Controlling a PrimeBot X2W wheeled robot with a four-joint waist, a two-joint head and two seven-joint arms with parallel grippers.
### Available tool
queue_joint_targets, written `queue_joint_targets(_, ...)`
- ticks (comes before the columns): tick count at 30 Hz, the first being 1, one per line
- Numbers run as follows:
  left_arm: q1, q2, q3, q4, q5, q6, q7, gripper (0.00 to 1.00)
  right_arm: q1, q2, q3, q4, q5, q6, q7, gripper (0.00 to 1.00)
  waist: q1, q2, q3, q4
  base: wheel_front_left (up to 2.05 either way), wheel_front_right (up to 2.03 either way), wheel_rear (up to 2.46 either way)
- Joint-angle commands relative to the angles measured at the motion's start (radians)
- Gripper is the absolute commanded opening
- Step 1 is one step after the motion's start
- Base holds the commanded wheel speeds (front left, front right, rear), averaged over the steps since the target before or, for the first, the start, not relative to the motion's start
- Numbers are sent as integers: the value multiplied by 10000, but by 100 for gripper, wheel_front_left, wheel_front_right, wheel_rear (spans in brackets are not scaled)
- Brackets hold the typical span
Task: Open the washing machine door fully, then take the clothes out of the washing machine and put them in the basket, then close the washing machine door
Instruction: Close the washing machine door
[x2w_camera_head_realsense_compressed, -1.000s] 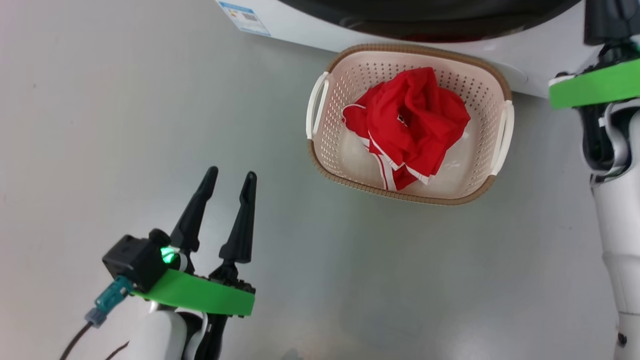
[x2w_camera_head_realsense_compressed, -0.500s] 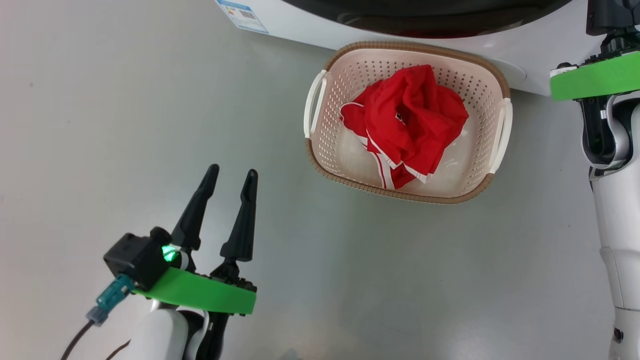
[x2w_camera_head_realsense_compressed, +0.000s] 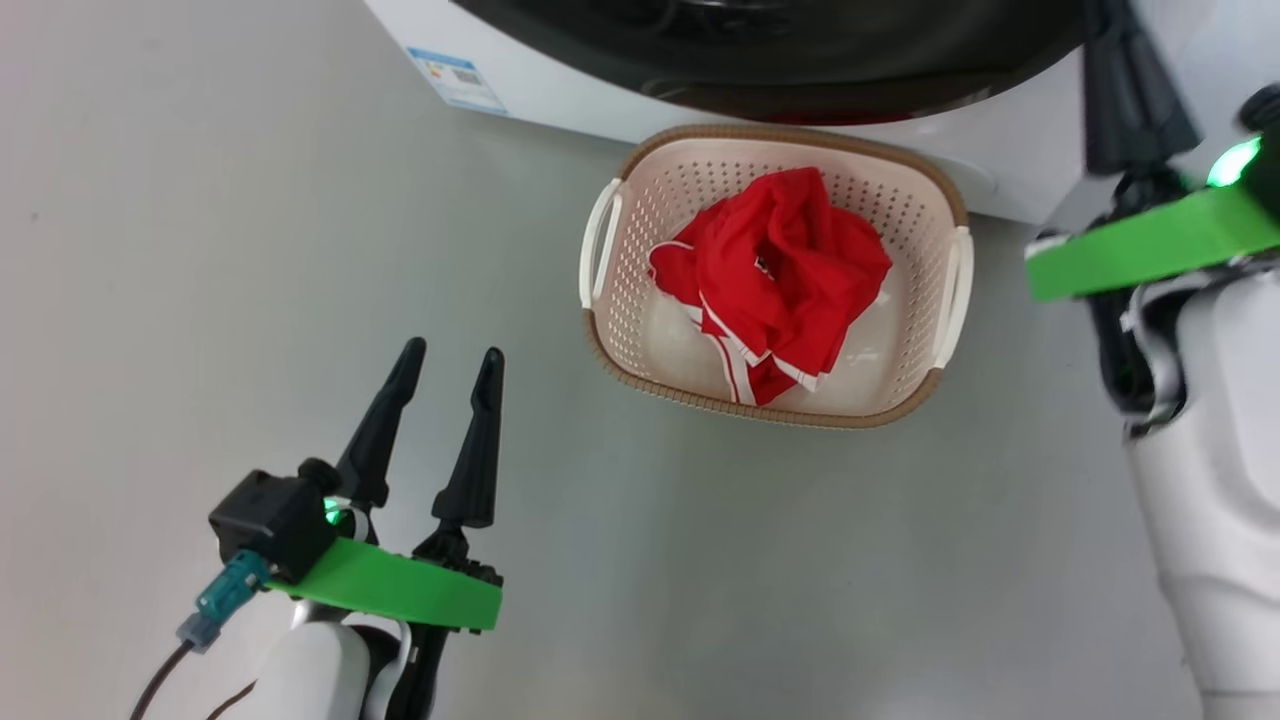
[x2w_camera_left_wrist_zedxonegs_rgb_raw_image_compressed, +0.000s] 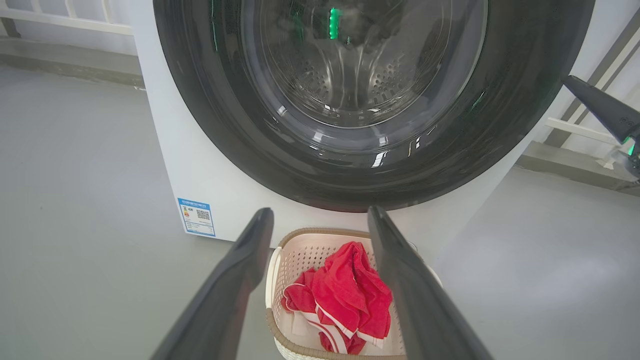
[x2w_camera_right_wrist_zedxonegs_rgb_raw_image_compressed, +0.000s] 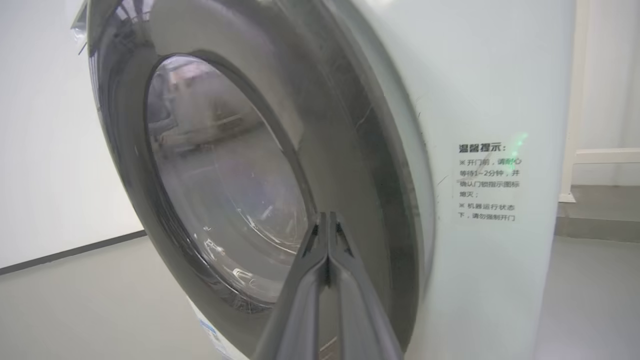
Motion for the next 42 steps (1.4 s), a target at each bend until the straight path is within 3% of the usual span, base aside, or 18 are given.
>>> queue_joint_targets(1, 132, 262, 420, -139, 177, 6, -47, 100, 352, 219, 355, -327, 95, -11, -49, 14, 0, 0, -315, -277, 0, 0, 0)
queue_joint_targets(3, 209, 262, 510, -124, 323, 6, -47, 100, 680, 224, 475, -409, 134, -11, -49, 44, 0, 0, -483, -427, 0, 0, 0)
queue_joint_targets(4, 250, 264, 550, -112, 402, 6, -47, 100, 849, 228, 539, -452, 147, -11, -49, 88, 0, 0, -568, -508, 0, 0, 0)
queue_joint_targets(5, 287, 290, 576, -100, 465, 6, -47, 100, 1010, 229, 603, -499, 162, -11, -49, 100, 0, 0, -647, -588, 0, 0, 0)
queue_joint_targets(17, 502, 757, 939, -79, 681, 6, -47, 100, 2724, 292, 704, -958, 288, -11, -49, 100, 0, 0, -1192, -1400, 0, 0, 0)
queue_joint_targets(42, 1754, 1419, 1401, -282, 545, 6, -48, 100, 6014, 619, -37, -1737, 607, -11, -49, 100, 0, 0, -2382, -2922, 0, 0, 0)
